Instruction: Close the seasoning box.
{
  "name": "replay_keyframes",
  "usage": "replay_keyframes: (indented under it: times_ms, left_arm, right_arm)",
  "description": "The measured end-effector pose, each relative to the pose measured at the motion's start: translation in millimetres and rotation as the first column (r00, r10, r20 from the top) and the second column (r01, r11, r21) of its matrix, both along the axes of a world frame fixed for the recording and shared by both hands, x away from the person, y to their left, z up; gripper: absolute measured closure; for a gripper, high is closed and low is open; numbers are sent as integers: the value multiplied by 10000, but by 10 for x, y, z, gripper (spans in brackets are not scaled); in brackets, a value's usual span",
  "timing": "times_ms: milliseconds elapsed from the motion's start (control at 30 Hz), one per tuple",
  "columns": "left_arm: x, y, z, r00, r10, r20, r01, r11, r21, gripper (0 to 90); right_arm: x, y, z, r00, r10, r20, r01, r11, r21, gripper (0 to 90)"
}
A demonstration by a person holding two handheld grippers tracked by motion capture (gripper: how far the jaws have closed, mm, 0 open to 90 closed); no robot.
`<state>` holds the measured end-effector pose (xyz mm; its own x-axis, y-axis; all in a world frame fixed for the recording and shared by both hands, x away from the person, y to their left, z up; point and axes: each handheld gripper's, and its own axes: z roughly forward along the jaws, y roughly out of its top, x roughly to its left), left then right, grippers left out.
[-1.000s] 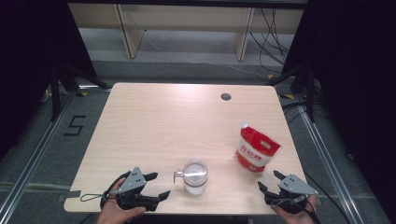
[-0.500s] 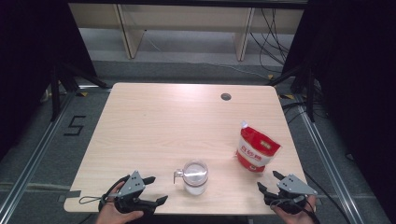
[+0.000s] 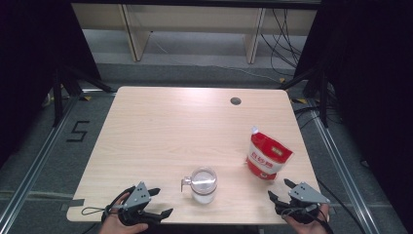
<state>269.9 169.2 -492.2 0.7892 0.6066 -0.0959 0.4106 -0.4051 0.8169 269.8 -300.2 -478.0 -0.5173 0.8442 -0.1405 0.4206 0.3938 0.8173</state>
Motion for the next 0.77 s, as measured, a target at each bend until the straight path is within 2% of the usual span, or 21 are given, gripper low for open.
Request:
replay_keyframes:
  times_ms: [33,67,167,267,300,333,367,433,500,600,667,733,767]
  left_arm:
    - [12,6,-17,10000,26,86,-27,10000,80,206]
    - [6,7,-9,10000,-74,-59,75,9999,137,204]
    - [6,2,-24,10000,32,-13,-32,10000,-31,203]
    - [7,-1,-30,10000,60,-21,-59,10000,56,201]
    - [13,11,-26,10000,-18,43,17,9995,305,200]
    - [14,9,-26,10000,-27,44,25,9996,298,200]
    - [5,-5,-25,10000,17,-31,-17,10000,64,200]
    - [8,0,-19,10000,-46,51,46,9999,126,201]
    - [10,-1,-18,10000,-35,79,34,9999,169,200]
    - [8,-2,-16,10000,32,-42,-32,10000,37,200]
    - [13,5,-12,10000,56,22,-56,10000,51,200]
    - [15,-2,-20,9999,52,93,-50,9999,-145,200]
    - [22,13,-6,9999,33,155,-36,9998,180,201]
  right_arm:
    - [5,-5,-2,9999,42,131,-41,9999,-123,318]
    - [8,-4,-5,9998,52,170,-49,9999,-148,318]
    - [9,-2,-9,9999,73,82,-72,9999,-143,316]
    - [13,-3,-15,9999,96,103,-94,9998,-179,311]
    - [15,-4,-18,9999,110,65,-109,9997,-200,310]
    - [17,-4,-21,9999,109,34,-109,9998,-167,309]
    - [13,-3,-23,10000,57,1,-57,9999,-150,309]
    - [17,-7,-25,9999,103,2,-103,9998,-198,308]
    - [9,-1,-28,9998,53,-185,-54,9999,-91,308]
    - [18,-7,-30,9999,111,-33,-112,9998,-192,306]
    - [19,-9,-31,9999,121,-25,-122,9997,-200,306]
    - [24,-9,-37,9999,163,-14,-163,9998,-110,306]
    - [9,5,-43,9999,2,-125,-2,10000,22,305]
